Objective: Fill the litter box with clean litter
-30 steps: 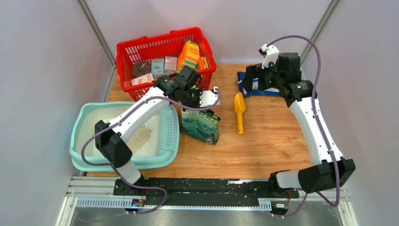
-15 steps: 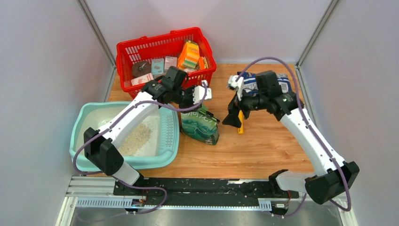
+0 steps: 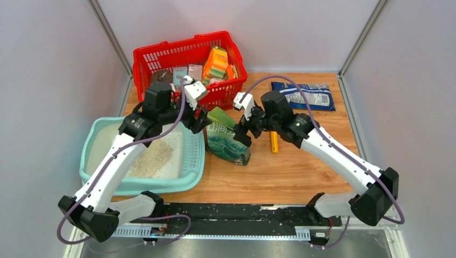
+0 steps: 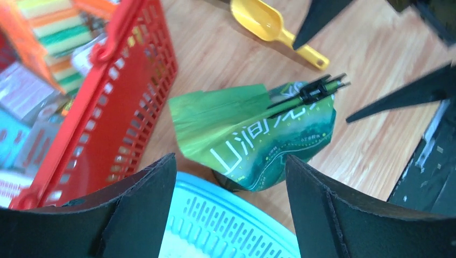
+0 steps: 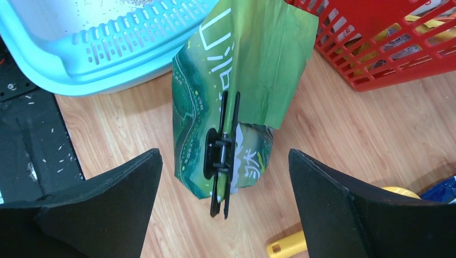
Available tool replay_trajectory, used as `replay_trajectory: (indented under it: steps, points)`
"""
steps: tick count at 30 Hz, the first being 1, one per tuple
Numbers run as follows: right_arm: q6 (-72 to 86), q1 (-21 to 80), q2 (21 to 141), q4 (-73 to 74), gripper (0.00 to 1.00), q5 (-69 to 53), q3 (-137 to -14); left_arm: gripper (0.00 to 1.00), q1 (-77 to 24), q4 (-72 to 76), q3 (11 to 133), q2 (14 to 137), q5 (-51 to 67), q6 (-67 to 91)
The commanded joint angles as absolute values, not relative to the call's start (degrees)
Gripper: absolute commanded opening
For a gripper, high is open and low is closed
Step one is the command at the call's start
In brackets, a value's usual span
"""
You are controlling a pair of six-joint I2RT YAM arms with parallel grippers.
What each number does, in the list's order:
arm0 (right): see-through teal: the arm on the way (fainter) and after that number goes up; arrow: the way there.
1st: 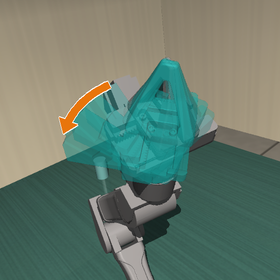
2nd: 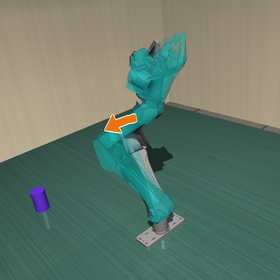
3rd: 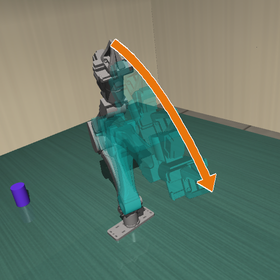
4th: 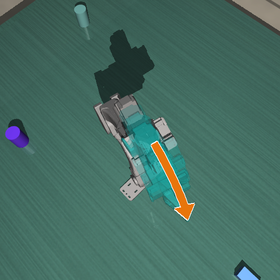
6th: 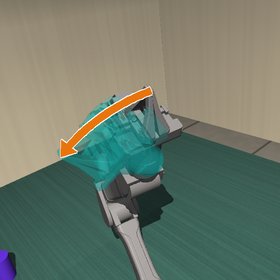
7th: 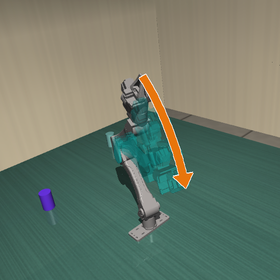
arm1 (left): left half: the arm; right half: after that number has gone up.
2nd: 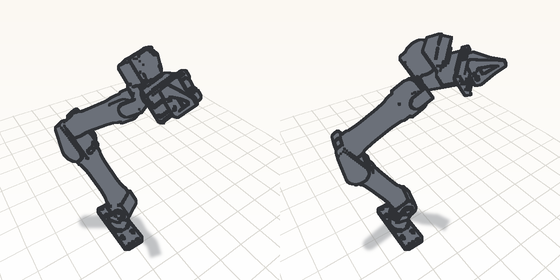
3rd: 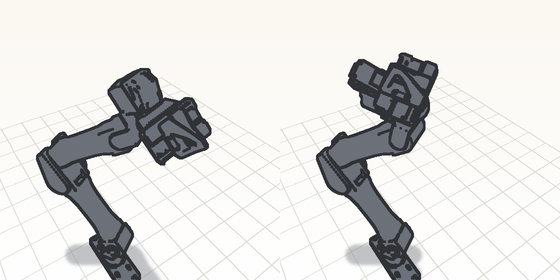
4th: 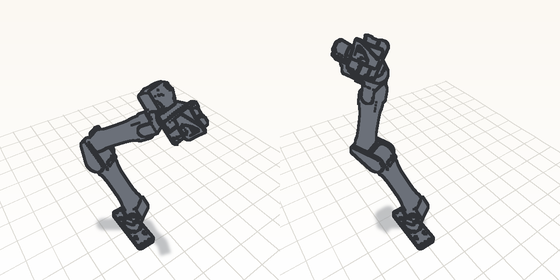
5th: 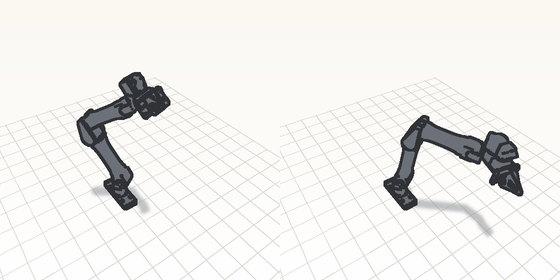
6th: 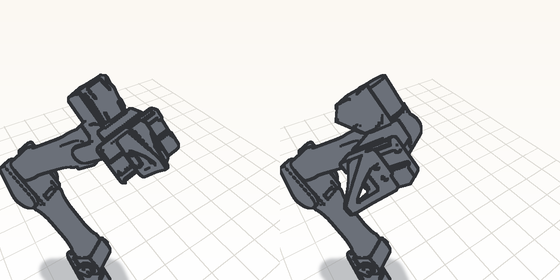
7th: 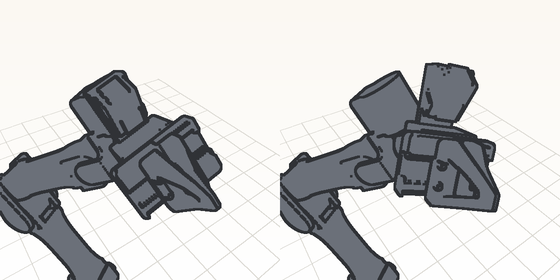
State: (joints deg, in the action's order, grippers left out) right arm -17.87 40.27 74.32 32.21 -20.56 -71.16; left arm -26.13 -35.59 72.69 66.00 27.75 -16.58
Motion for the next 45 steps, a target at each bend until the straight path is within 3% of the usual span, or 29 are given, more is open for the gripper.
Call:
replay_trajectory:
  steps: [1, 3, 7, 17, 18, 19, 20, 22, 30, 37, 40, 45]
  points:
    - [-16.1, 41.7, 76.3, 26.9, 0.9, -15.0, -72.1, 0.82, -25.3, -36.2, 76.1, 64.0, 17.3, -1.8]
    - [-15.9, 41.7, 77.0, 26.7, 0.88, -14.5, -72.1, 0.86, -25.1, -39.7, 77.2, 64.6, 14.3, -0.9]
    - [-16.3, 41.8, 77.3, 27.2, 0.69, -15.0, -72.6, 0.87, -24.6, -41.9, 78.4, 63.5, 12.9, -1.8]
    - [-17.8, 41.8, 77.5, 28.5, 0.4, -16.0, -73.4, 0.87, -24.6, -38.4, 77.4, 63.2, 8.7, -0.4]
    - [-18.1, 41.7, 77.5, 28.8, 0.35, -16.2, -73.6, 0.87, -24.6, -38.4, 77.4, 63.3, 8.8, -0.3]
    - [-19.1, 41.7, 77.5, 29.2, 0.19, -16.9, -73.9, 0.87, -24.7, -38.3, 77.2, 63.4, 8.9, -0.3]
    - [-19.4, 41.7, 77.3, 29.4, 0.1, -17.1, -74.3, 0.87, -24.6, -38.1, 77.1, 63.2, 8.9, -0.4]
    - [-19.4, 41.6, 76.9, 30.0, 0.0, -17.2, -76.0, 0.87, -24.6, -38.0, 76.7, 63.2, 9.1, -0.3]
    - [-15.6, 33.2, 74.0, 36.5, 0.0, -19.1, -84.8, 0.88, -24.5, -37.4, 75.1, 63.6, 13.4, -0.4]
    - [-17.3, 7.6, 69.7, 46.2, 0.0, -27.6, -75.8, 0.88, -24.6, -37.0, 75.1, 65.1, 17.3, -1.7]
    - [-25.5, -2.5, 70.9, 54.6, 0.0, -35.0, -71.6, 0.88, -24.7, -36.8, 75.2, 65.8, 20.0, -2.9]
    - [-43.0, -9.8, 77.7, 73.8, 0.0, -42.5, -66.3, 0.88, -24.6, -36.9, 75.4, 67.0, 25.3, -3.0]
